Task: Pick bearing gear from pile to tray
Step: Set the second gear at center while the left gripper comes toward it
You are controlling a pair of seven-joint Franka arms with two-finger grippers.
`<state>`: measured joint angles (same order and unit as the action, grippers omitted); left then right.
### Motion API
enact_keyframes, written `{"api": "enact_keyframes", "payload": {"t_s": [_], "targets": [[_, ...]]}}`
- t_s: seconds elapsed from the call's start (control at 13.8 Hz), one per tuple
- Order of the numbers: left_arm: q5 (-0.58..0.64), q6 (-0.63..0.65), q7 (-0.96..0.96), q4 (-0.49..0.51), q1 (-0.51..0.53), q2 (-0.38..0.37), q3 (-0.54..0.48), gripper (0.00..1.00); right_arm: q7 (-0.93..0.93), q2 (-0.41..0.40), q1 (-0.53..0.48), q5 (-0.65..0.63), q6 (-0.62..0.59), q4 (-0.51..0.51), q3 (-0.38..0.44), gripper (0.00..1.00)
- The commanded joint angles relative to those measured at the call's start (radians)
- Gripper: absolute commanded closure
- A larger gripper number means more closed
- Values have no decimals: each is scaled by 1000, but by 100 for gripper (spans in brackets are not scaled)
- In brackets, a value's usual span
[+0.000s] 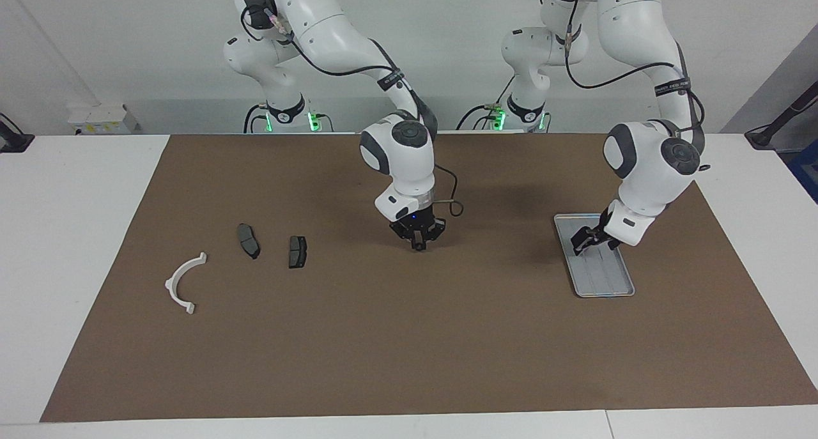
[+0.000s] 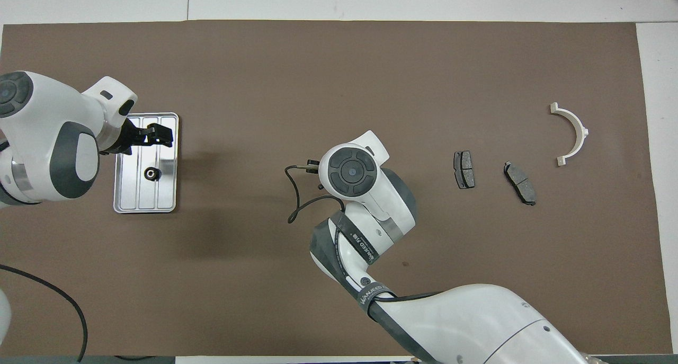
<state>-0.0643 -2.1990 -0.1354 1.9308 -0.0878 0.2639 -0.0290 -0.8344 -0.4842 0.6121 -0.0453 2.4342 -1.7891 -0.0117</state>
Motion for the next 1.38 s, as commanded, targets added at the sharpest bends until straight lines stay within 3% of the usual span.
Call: {"api": "enact_keyframes", "payload": {"t_s": [0.0,0.07,0.14,0.22,0.29,0.72,1.01,1.3], "targets": [[-5,19,-38,-13,-44,-2,-12,0,12,2,-11,4,26,-16,-8,100],[-3,25,-71,-15,-59,-2,-12,0,12,2,-11,5,26,-16,-8,92],[-3,25,-104,-15,-82,-2,-12,0,8,2,-11,5,26,-16,-8,50],[-3,25,-115,-15,-89,-2,-12,0,3,2,-9,5,23,-15,-8,25],[-3,25,-133,-15,-95,-2,-11,0,2,2,-8,5,22,-15,-8,14],[-5,30,-280,-38,-193,0,-14,0,56,41,-69,4,-44,36,-7,3],[-6,77,-458,-117,-308,35,-14,0,399,93,-198,-11,-150,92,-1,2],[-8,116,-694,-251,-481,127,-14,0,671,136,-340,-10,-172,109,-1,1]]}}
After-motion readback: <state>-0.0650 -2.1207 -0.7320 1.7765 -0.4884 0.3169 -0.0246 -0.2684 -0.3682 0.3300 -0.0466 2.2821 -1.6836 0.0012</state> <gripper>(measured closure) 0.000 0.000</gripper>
